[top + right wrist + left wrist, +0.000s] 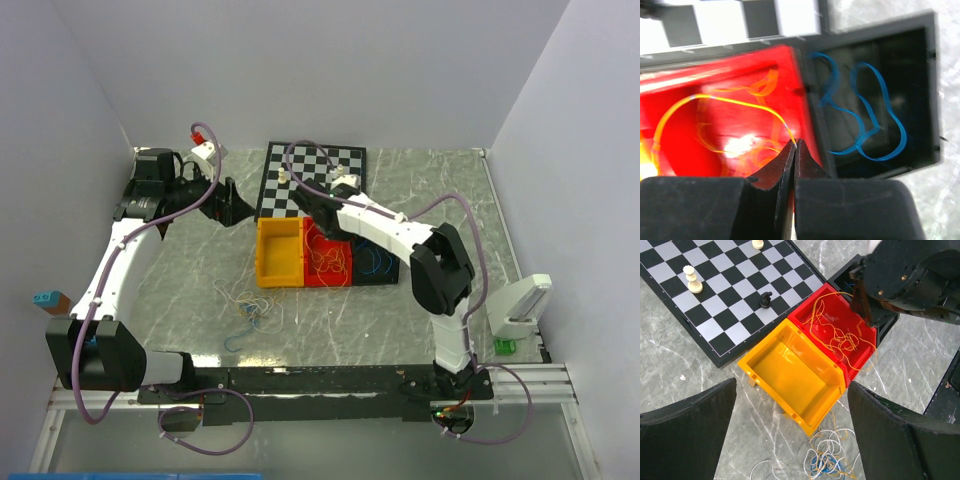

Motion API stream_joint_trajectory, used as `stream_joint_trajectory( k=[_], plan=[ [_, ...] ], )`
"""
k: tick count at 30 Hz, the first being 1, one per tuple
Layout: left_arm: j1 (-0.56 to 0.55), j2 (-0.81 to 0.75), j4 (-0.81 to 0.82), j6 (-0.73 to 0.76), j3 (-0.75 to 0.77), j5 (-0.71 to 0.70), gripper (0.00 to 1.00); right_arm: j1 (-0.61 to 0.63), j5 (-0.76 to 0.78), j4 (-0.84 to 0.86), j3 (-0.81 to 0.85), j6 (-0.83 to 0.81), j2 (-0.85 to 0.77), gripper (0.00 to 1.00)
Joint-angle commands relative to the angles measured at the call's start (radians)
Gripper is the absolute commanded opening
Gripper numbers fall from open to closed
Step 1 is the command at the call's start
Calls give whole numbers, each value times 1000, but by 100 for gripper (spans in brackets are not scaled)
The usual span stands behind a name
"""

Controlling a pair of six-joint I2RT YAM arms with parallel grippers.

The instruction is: Untangle the cables

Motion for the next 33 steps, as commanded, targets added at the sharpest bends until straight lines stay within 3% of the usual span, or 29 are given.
stream_joint_trajectory(
  k=[1, 7, 21, 33],
  plan=[
    [5, -17, 34, -14, 9, 36, 97, -23, 19, 5, -90, 24, -113, 0],
    [5, -21, 45, -25, 6, 36, 97, -23, 10, -62, -27, 21, -56, 0],
    [5, -24, 25, -3, 1, 28, 96, -12, -123, 4, 151, -100, 72, 0],
    [5, -20, 16, 7, 10, 25, 97, -78, -266, 166, 99, -125, 131, 0]
  ],
)
